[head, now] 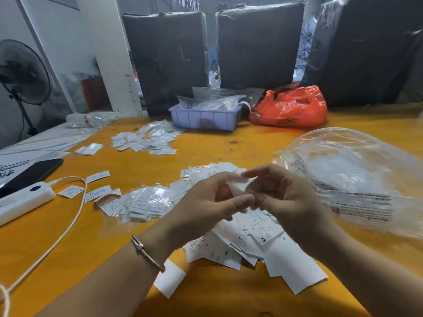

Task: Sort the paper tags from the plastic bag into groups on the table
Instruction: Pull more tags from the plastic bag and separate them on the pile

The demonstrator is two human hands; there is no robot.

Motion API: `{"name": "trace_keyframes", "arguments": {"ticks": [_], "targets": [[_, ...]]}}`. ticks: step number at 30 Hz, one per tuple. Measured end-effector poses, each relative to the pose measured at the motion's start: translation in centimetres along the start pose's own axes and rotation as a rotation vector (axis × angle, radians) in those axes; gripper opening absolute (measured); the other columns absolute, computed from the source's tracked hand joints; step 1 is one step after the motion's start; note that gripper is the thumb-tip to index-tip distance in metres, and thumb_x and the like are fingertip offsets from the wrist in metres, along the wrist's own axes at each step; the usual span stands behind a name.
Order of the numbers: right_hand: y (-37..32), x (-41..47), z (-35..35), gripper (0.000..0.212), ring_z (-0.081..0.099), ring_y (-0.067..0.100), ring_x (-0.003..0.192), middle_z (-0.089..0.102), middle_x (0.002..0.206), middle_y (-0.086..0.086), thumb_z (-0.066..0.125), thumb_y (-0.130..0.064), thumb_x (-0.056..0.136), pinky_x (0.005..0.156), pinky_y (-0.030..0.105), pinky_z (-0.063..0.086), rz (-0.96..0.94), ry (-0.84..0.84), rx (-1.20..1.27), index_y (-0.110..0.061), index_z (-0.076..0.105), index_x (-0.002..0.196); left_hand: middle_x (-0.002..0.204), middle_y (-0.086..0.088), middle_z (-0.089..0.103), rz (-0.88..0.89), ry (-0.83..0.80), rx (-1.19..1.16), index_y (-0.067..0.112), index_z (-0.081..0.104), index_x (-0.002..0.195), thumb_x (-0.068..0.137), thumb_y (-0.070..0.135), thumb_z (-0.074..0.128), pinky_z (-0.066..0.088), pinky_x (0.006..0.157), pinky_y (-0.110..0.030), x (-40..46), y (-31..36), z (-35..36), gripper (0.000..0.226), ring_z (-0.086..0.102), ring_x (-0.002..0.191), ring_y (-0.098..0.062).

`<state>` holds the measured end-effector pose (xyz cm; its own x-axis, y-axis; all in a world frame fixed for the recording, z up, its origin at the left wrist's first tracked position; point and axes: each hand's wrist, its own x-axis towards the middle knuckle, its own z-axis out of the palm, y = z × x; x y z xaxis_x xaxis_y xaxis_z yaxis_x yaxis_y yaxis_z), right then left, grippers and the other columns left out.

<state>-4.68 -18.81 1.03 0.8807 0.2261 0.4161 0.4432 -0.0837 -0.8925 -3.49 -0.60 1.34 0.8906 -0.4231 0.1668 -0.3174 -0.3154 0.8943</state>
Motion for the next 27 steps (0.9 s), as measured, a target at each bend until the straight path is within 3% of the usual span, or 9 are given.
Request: {"name": "trace_keyframes", "arguments": {"ticks": [4,9,11,13,16,19,24,27], "targets": [[0.1,0.0,-0.3,0.025,0.068,0.015,0.067,0.072,0.077,0.008,0.068,0.005,0.082,0.063,0.020,0.052,-0.018,0.024,-0.012,-0.010,0.063,0.102,0.077,-0.006,0.075,0.004,0.051,-0.060,0.007,0.070,0.096,0.090,0.016,0.070,0.049,0.059,-0.019,-0.1,0.1,-0.8,0.010,0.069,0.068,-0.016],[1.0,0.2,-1.1,0.023,0.065,0.012,0.063,0.072,0.075,0.008,0.071,0.002,0.080,0.061,0.018,0.050,0.048,0.061,0.017,-0.011,0.066,0.098,0.077,-0.005,0.074,-0.060,0.136,-0.112,0.003,0.071,0.090,0.091,0.012,0.068,0.049,0.060,-0.019,-0.2,-0.1,-1.6,0.009,0.067,0.069,-0.013],[1.5,0.3,-1.4,0.022,0.064,0.011,0.064,0.072,0.074,0.005,0.073,-0.001,0.080,0.061,0.022,0.051,0.058,0.095,-0.092,-0.015,0.067,0.096,0.076,-0.004,0.072,-0.086,0.230,-0.152,0.003,0.071,0.087,0.093,0.012,0.065,0.048,0.060,-0.019,-0.1,-0.4,-1.8,0.012,0.065,0.069,-0.012],[2.0,0.5,-1.7,0.023,0.062,0.004,0.071,0.070,0.079,-0.005,0.075,-0.012,0.079,0.064,0.025,0.050,0.032,0.093,-0.375,-0.022,0.067,0.098,0.073,-0.003,0.069,-0.104,0.326,-0.140,0.004,0.071,0.083,0.096,0.011,0.059,0.047,0.061,-0.021,0.0,-0.7,-2.3,0.019,0.062,0.068,-0.011],[2.0,0.5,-1.6,0.037,0.052,-0.002,0.099,0.059,0.105,-0.019,0.074,-0.043,0.075,0.084,0.026,0.045,-0.006,-0.132,-0.722,-0.032,0.064,0.109,0.070,-0.002,0.068,-0.129,0.417,-0.100,0.007,0.072,0.080,0.097,0.014,0.059,0.046,0.060,-0.022,0.2,-1.1,-2.8,0.023,0.061,0.066,-0.009],[1.7,0.4,-1.4,0.057,0.043,0.001,0.116,0.050,0.121,-0.019,0.072,-0.064,0.066,0.098,0.030,0.038,-0.025,-0.312,-0.838,-0.034,0.065,0.114,0.073,-0.006,0.072,-0.125,0.444,-0.088,0.009,0.075,0.081,0.091,0.018,0.068,0.048,0.058,-0.017,0.1,-1.3,-3.0,0.015,0.062,0.065,-0.006],[0.8,0.5,-2.9,0.057,0.038,-0.003,0.116,0.046,0.123,-0.022,0.074,-0.063,0.063,0.097,0.025,0.034,-0.049,-0.322,-0.855,-0.039,0.061,0.114,0.083,-0.011,0.073,-0.123,0.412,-0.097,0.011,0.076,0.079,0.079,0.021,0.079,0.050,0.061,-0.014,0.2,-1.5,-3.2,0.011,0.064,0.071,-0.010],[1.2,0.8,-3.7,0.050,0.046,0.002,0.108,0.051,0.118,-0.019,0.074,-0.055,0.070,0.086,0.023,0.036,-0.036,-0.176,-0.940,-0.034,0.060,0.114,0.087,-0.013,0.075,-0.115,0.342,-0.205,0.009,0.075,0.079,0.070,0.026,0.082,0.055,0.068,-0.017,0.2,-1.3,-3.2,0.021,0.070,0.079,-0.014]]}}
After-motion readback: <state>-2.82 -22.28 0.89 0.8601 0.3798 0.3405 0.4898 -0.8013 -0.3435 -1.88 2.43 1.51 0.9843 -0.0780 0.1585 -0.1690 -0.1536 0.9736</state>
